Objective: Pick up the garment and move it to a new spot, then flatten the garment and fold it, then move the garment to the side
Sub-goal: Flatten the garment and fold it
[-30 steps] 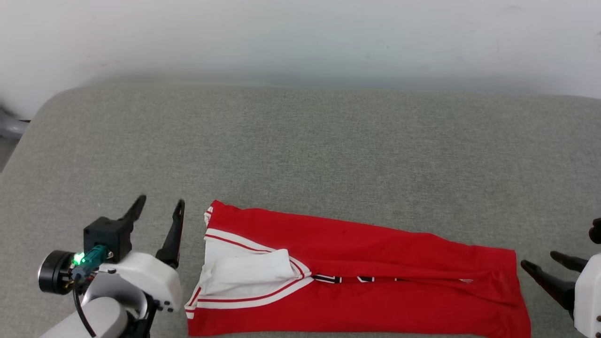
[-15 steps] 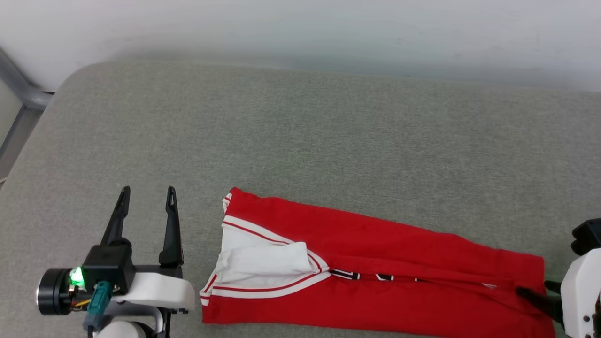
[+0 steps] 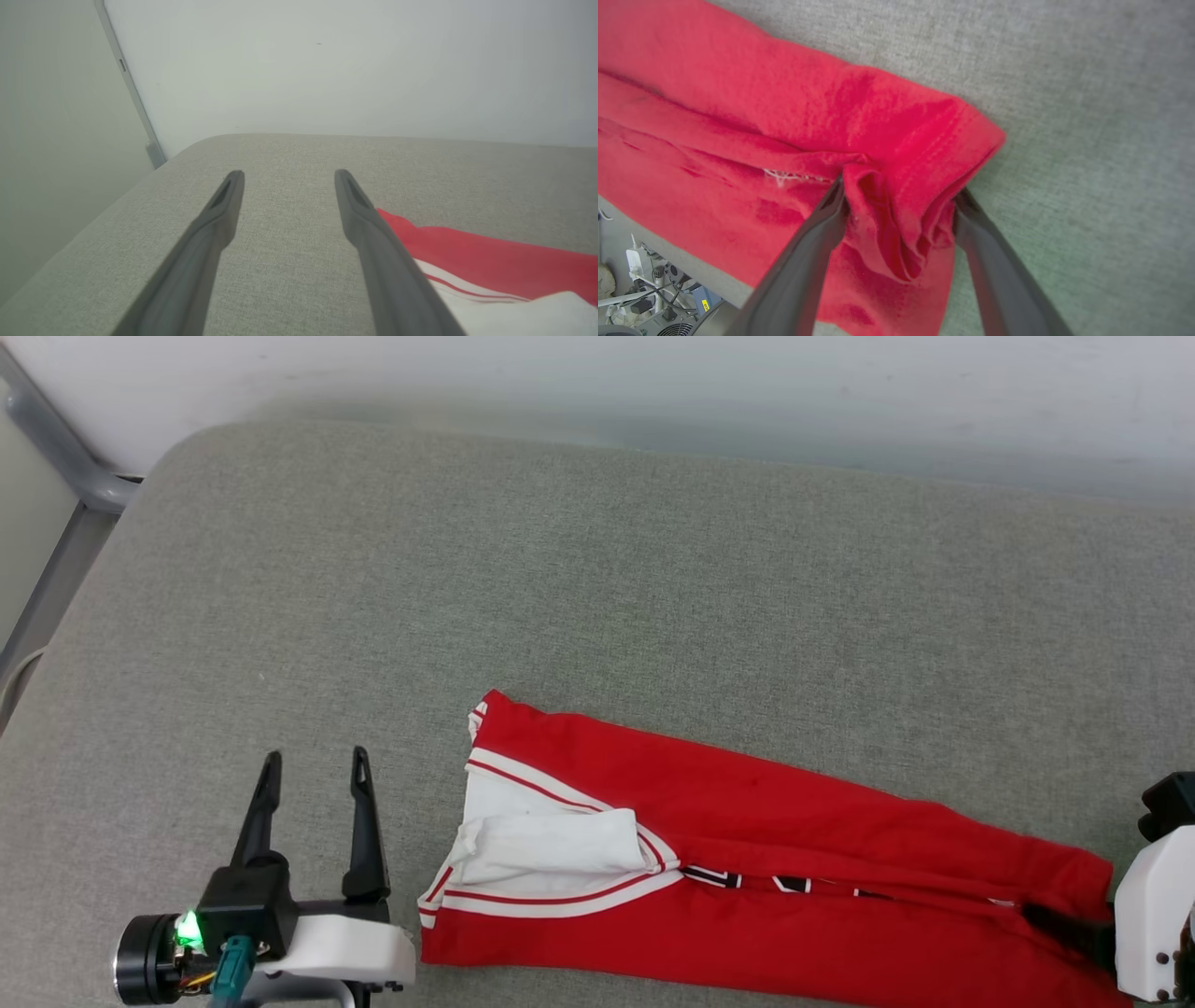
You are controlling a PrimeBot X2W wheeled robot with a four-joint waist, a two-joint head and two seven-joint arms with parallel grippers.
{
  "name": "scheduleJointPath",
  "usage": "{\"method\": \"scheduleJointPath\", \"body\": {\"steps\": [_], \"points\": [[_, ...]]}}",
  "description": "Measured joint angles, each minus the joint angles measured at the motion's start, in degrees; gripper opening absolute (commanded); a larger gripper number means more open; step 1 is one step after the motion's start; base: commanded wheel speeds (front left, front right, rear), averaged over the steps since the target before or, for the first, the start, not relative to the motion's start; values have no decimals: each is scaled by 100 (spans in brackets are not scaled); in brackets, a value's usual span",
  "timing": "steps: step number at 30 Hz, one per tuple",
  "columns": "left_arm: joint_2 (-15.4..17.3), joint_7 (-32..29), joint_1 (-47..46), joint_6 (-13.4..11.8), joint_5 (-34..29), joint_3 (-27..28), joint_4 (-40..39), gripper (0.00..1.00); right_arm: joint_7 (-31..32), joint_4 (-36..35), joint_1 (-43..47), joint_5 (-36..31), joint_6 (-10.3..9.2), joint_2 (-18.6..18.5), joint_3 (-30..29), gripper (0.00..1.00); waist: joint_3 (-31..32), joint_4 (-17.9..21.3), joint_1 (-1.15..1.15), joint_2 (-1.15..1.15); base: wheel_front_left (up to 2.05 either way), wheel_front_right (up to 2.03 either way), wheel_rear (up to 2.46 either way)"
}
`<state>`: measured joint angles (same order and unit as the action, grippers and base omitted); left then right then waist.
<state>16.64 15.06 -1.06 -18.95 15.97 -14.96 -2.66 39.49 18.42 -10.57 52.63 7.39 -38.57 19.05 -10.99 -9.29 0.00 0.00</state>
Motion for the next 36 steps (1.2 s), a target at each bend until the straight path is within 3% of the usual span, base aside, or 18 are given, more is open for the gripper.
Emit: {"method": "scheduleJointPath", "body": {"steps": [1,2,10,20,26,31,36], "points": [[-49,1,21,63,-105,56,29,100,-34,3,-10,31,0,-27,48,13,-2,5,0,0,0,0,0],[-93,1,58,125,-183,110,49,100,-79,8,-21,66,0,-37,89,0,0,15,0,0,0,0,0],[-439,1,275,501,-606,569,166,100,-516,-30,-55,391,12,-103,357,0,135,141,0,0,0,0,0],[-697,1,435,850,-991,836,241,100,-833,129,50,588,16,-647,167,0,329,278,0,0,0,0,0],[-803,1,470,1003,-1161,902,285,100,-946,645,126,457,16,-976,-67,0,378,275,0,0,0,0,0],[-845,1,487,1091,-1255,946,342,100,-1006,925,154,444,15,-966,-213,0,423,263,1,0,0,0,0],[-849,1,570,1140,-1371,987,393,100,-1029,482,217,608,12,-892,-263,0,518,294,0,0,0,0,0]]}}
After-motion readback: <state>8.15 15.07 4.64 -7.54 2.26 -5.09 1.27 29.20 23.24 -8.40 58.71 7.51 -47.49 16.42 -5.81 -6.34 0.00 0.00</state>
